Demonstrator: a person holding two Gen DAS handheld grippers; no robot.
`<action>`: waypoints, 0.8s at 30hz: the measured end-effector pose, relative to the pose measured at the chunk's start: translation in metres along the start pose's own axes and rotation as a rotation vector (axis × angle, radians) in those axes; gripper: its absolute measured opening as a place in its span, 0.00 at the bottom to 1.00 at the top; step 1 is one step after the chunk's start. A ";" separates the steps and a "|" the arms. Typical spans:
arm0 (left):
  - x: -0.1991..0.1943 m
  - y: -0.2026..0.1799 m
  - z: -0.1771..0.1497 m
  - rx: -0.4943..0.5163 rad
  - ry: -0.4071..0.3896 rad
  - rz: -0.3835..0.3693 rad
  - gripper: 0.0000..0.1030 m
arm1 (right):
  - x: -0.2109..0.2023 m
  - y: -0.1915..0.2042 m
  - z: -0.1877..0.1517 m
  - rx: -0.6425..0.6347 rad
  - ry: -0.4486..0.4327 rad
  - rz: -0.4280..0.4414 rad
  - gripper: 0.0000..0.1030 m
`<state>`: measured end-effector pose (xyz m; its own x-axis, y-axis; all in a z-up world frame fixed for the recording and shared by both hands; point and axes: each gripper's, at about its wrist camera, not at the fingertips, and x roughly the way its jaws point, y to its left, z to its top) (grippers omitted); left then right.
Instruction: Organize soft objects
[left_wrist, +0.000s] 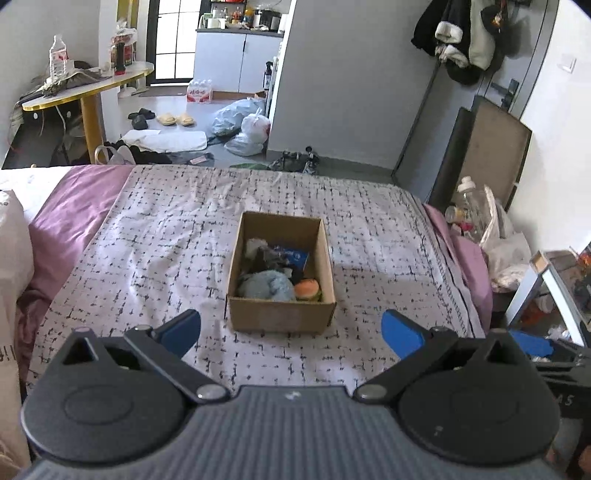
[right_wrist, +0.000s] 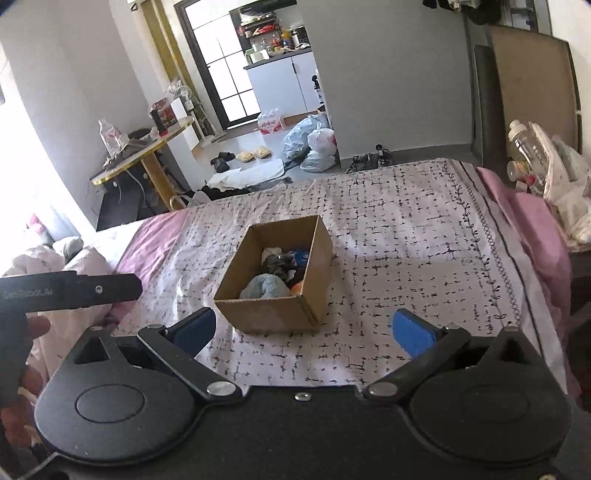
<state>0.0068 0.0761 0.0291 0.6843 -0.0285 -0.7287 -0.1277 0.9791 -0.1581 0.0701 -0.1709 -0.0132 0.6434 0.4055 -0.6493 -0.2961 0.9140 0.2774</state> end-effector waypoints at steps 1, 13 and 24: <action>0.001 -0.002 -0.003 0.006 0.003 0.004 1.00 | -0.002 -0.001 -0.001 0.001 0.000 -0.001 1.00; 0.013 -0.019 -0.032 0.072 0.049 0.000 1.00 | -0.010 -0.009 -0.014 0.010 0.010 -0.013 1.00; 0.013 -0.018 -0.036 0.092 0.026 0.012 1.00 | -0.015 -0.011 -0.015 0.001 -0.007 -0.045 1.00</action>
<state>-0.0078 0.0512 -0.0011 0.6639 -0.0211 -0.7475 -0.0681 0.9937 -0.0886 0.0532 -0.1870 -0.0170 0.6606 0.3643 -0.6564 -0.2661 0.9312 0.2491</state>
